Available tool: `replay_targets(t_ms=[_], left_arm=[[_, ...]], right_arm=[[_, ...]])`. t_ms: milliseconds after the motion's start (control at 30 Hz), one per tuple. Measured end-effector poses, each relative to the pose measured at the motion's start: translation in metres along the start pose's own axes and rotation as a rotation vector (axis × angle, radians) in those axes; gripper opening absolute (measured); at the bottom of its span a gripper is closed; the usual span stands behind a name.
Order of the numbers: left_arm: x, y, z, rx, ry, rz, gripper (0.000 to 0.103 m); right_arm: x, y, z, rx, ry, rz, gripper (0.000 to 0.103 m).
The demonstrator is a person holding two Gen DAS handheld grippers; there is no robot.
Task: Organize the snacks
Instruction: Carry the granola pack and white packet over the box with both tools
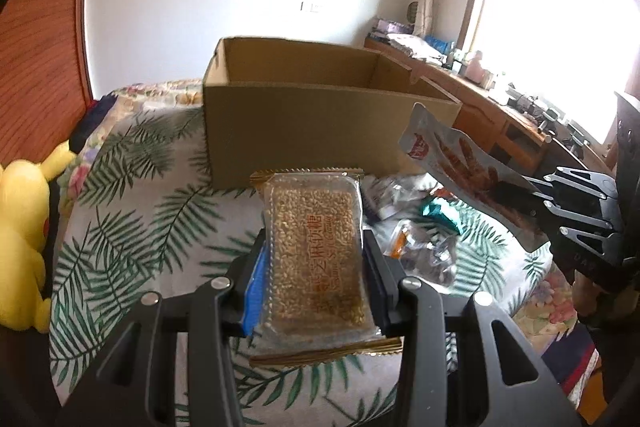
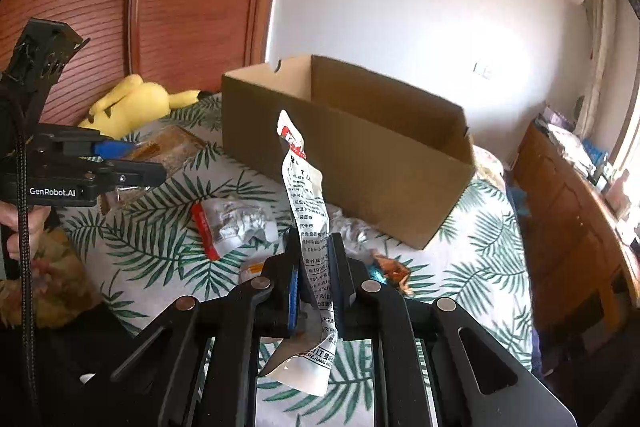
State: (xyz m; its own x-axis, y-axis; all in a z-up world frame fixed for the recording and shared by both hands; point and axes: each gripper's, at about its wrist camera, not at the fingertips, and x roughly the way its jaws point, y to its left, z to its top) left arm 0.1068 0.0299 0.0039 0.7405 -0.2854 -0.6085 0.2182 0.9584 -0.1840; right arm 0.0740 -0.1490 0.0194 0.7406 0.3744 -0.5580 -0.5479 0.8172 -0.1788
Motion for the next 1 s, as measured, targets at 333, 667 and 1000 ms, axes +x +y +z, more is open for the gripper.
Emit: replay_targets(t_ms=[333,667,1000], left_arm=[[0.006,-0.028,0.038,0.056,-0.038,-0.006,0.041],[0.011,-0.043,0.071,0.111,-0.057,0.017,0.041],[0.031,-0.038,0.095,0.124,-0.039,0.036,0.041]], right_arm=[[-0.019,-0.027,0.016,0.002,-0.045,-0.055,0.011],[-0.024,-0.048,0.033,0.007,-0.069,-0.096,0.011],[-0.010,-0.058,0.047,-0.003,-0.061,-0.117,0.011]])
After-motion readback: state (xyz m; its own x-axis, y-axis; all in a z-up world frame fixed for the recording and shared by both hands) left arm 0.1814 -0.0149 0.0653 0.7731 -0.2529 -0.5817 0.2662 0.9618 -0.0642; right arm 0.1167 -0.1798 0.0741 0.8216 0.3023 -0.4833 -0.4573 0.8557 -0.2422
